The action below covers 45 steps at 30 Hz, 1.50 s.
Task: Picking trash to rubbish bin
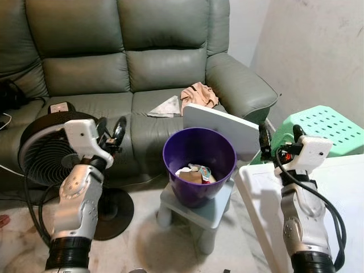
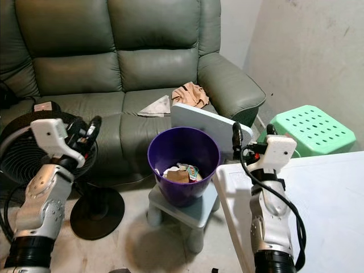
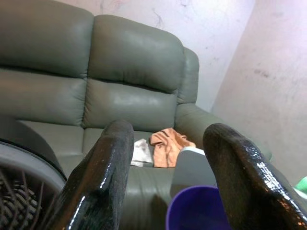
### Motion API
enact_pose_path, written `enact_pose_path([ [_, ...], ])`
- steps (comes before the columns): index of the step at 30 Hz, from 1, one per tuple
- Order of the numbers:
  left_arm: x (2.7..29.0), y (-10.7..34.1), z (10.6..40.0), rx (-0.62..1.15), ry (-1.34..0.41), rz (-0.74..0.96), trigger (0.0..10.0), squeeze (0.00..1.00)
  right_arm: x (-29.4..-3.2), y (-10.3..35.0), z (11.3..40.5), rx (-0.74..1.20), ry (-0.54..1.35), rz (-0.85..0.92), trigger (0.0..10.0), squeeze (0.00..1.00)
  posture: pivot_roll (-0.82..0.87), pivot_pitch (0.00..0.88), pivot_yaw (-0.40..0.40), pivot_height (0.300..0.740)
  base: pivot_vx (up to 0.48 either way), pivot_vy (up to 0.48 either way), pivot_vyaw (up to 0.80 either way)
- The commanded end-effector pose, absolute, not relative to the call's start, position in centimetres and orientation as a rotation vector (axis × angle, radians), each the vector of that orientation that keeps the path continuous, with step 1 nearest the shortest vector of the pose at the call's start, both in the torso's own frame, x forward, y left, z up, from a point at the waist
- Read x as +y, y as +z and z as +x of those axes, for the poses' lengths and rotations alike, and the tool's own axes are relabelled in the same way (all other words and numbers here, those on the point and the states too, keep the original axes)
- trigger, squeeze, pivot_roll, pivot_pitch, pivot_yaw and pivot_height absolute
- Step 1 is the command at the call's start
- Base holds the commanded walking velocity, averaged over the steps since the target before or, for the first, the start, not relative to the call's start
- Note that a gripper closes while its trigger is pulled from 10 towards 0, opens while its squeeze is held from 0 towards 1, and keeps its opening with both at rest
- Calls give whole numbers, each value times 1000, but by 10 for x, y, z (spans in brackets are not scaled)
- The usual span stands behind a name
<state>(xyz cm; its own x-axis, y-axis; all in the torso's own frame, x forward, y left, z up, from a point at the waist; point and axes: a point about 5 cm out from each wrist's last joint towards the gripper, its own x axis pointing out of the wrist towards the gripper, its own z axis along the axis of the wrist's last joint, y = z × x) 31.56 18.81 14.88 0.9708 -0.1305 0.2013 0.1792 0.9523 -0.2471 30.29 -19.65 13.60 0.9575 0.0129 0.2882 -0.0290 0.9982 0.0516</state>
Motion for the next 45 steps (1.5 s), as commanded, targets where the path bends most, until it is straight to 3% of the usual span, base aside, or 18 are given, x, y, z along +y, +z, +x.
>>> enact_pose_path([
  [1,184,155,313,-217,-178,-295,10000,0,-192,138,300,-291,39,33,10000,1000,80,0,-23,715,0,0,0],
  [4,179,153,310,-200,-196,-281,10000,0,-191,137,296,-279,56,26,10000,1000,76,0,-23,715,0,0,0],
  [5,178,152,309,-194,-197,-269,10000,0,-190,136,296,-274,61,18,10000,722,72,0,-22,715,0,0,0],
  [6,178,151,308,-189,-200,-257,10000,0,-190,135,295,-271,68,14,10000,722,72,0,-22,715,0,0,0],
  [7,177,149,308,-169,-203,-248,10000,0,-190,134,293,-261,72,17,10000,0,72,0,-22,715,0,0,0],
  [21,178,149,316,-149,-188,-222,10000,0,-184,136,294,-251,62,19,10000,0,56,5,-21,715,0,0,0],
  [45,176,148,322,-140,-206,-210,10000,0,-181,133,290,-230,76,20,10000,0,43,0,-22,715,0,347,0],
])
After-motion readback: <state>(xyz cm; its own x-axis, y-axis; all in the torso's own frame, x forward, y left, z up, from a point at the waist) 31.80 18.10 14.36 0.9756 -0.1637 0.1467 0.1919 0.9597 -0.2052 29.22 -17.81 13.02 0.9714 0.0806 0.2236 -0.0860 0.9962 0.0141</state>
